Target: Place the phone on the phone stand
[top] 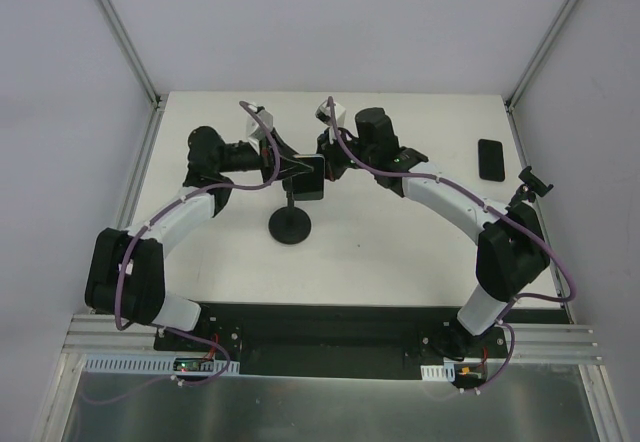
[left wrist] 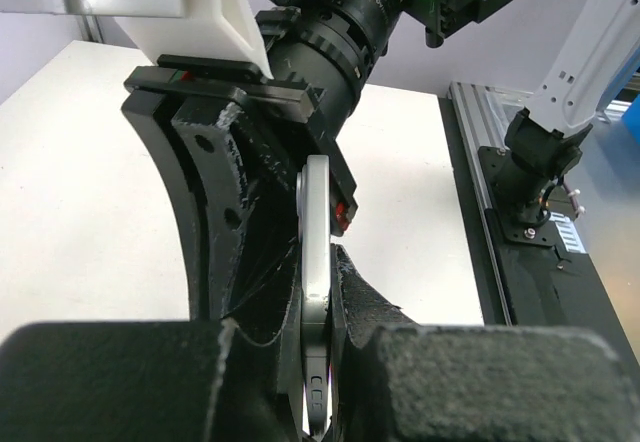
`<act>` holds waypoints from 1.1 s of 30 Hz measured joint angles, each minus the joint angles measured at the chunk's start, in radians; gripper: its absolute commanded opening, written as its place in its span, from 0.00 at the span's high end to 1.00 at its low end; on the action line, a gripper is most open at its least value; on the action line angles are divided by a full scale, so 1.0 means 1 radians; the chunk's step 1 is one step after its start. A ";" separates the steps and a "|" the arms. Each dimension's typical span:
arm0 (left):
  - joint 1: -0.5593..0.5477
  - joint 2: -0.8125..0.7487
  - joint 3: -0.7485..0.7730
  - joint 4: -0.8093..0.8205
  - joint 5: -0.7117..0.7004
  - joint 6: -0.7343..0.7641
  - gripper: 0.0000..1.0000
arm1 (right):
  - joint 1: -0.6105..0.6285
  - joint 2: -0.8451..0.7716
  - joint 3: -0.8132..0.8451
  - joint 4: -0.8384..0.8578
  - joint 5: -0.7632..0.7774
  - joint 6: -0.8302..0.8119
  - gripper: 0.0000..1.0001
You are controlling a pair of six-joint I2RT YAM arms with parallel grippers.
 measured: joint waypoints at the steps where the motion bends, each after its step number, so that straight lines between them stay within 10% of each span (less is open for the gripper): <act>1: 0.010 0.009 0.000 0.022 0.008 -0.021 1.00 | -0.002 0.000 -0.001 0.002 -0.004 0.003 0.99; 11: 0.034 0.092 0.004 0.215 0.040 -0.200 1.00 | -0.011 0.000 -0.016 0.031 -0.015 0.022 0.99; 22: 0.002 -0.221 -0.050 -0.369 -0.362 0.187 1.00 | 0.020 -0.061 -0.114 0.178 0.101 0.100 1.00; 33: -0.182 -0.288 -0.174 -0.343 -0.927 0.270 1.00 | 0.250 -0.158 -0.224 0.164 0.853 0.305 1.00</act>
